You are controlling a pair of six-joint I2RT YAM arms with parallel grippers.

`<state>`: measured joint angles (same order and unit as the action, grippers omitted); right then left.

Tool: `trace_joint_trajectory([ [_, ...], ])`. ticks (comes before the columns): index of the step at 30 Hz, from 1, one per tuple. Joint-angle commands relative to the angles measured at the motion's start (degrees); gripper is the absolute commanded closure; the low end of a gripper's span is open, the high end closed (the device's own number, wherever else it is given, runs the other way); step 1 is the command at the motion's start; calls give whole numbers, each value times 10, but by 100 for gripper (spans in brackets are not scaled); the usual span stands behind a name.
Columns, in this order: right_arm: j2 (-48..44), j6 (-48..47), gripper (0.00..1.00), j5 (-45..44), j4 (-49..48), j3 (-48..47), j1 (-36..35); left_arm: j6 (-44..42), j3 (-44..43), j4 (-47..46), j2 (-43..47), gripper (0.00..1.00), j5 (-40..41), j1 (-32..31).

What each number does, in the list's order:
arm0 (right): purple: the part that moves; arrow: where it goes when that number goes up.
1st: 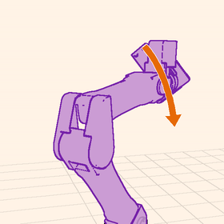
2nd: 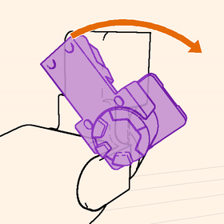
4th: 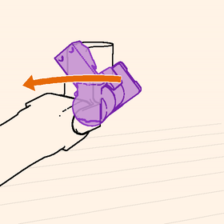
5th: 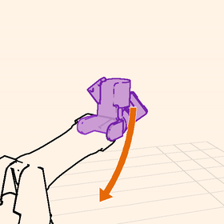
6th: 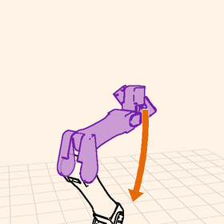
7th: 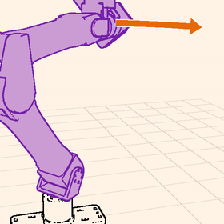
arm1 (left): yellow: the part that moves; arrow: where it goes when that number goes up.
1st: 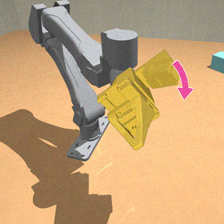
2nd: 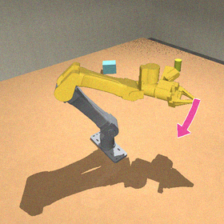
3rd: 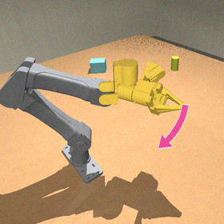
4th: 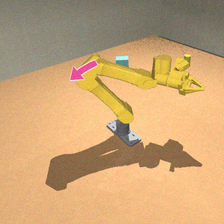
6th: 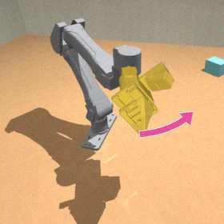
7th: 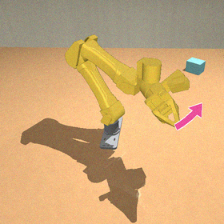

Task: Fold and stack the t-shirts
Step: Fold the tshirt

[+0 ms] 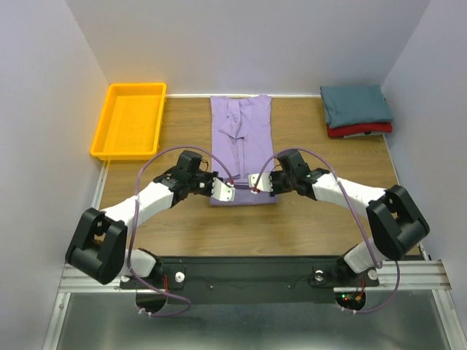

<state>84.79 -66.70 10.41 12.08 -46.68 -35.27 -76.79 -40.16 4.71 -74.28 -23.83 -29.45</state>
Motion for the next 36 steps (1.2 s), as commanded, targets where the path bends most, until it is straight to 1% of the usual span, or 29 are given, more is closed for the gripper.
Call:
trace_joint_trajectory([
  [1, 34, -41, 99, 30, -36, -65, 34, -48, -51, -64, -33, 100, -16, 29],
  [10, 144, -62, 99, 58, -41, -167, 88, -78, -149, -85, -144, 100, -43, 78],
  [14, 190, -68, 99, 64, -41, -221, 106, -78, -199, -92, -207, 100, -46, 94],
  [18, 232, -70, 99, 68, -43, -263, 121, -70, -260, -88, -252, 100, -50, 104],
  [24, 285, -68, 99, 70, -42, -321, 136, -74, -303, -88, -301, 100, -53, 112],
  [30, 316, -70, 99, 61, -43, -342, 138, -67, -323, -108, -340, 100, -39, 114],
  [31, 322, -60, 92, 52, -42, -349, 138, -64, -323, -116, -344, 96, -31, 115],
  [33, 326, -53, 72, 44, -43, -355, 138, -52, -336, -129, -359, 89, -22, 118],
  [34, 328, -44, 46, 34, -44, -359, 138, -31, -343, -129, -363, 79, -15, 120],
  [35, 326, -37, 39, 31, -45, -364, 139, -25, -349, -128, -365, 75, -14, 121],
  [36, 324, -27, 34, 28, -46, -377, 139, -19, -354, -125, -364, 68, -12, 123],
])
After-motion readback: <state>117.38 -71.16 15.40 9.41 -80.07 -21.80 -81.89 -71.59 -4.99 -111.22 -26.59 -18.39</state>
